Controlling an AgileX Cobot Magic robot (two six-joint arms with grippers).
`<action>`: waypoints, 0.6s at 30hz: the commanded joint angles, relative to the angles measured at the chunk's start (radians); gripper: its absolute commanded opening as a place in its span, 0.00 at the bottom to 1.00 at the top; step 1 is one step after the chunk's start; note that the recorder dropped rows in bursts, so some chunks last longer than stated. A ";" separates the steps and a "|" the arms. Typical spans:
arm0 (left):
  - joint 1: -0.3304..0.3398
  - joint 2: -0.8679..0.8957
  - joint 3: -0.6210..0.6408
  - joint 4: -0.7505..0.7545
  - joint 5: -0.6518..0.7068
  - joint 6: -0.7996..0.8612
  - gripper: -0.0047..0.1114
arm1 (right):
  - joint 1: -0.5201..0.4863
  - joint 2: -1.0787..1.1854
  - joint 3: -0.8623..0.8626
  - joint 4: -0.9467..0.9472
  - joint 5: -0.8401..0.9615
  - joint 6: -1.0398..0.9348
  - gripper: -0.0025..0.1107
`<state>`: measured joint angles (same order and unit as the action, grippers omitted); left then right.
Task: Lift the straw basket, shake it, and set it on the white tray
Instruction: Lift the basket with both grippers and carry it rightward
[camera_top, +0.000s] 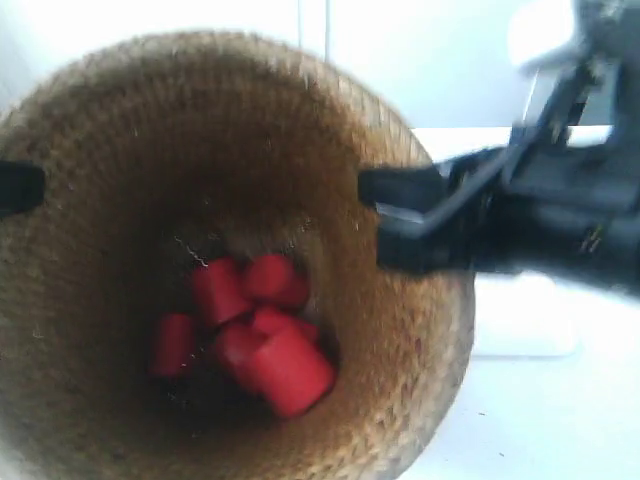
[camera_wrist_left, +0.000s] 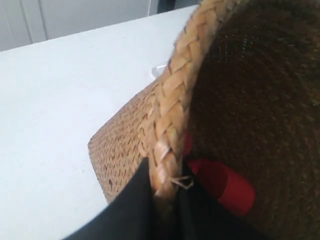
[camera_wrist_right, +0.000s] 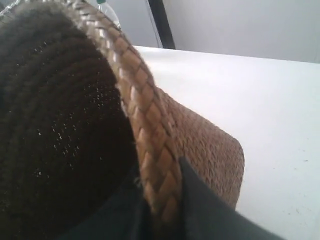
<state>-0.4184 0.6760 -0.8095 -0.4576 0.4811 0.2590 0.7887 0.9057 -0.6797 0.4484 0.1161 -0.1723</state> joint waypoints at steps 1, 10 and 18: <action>-0.002 -0.026 -0.251 -0.027 0.125 0.009 0.04 | 0.000 -0.126 -0.252 -0.026 0.083 -0.007 0.02; -0.002 0.022 0.024 -0.080 -0.078 0.014 0.04 | 0.000 -0.006 0.028 -0.017 -0.161 0.033 0.02; -0.002 -0.005 0.013 -0.012 -0.010 -0.028 0.04 | 0.000 -0.023 0.012 -0.050 -0.061 0.050 0.02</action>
<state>-0.4199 0.6456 -0.9647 -0.5071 0.5340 0.2542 0.7868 0.7996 -0.8339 0.3900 0.1711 -0.1332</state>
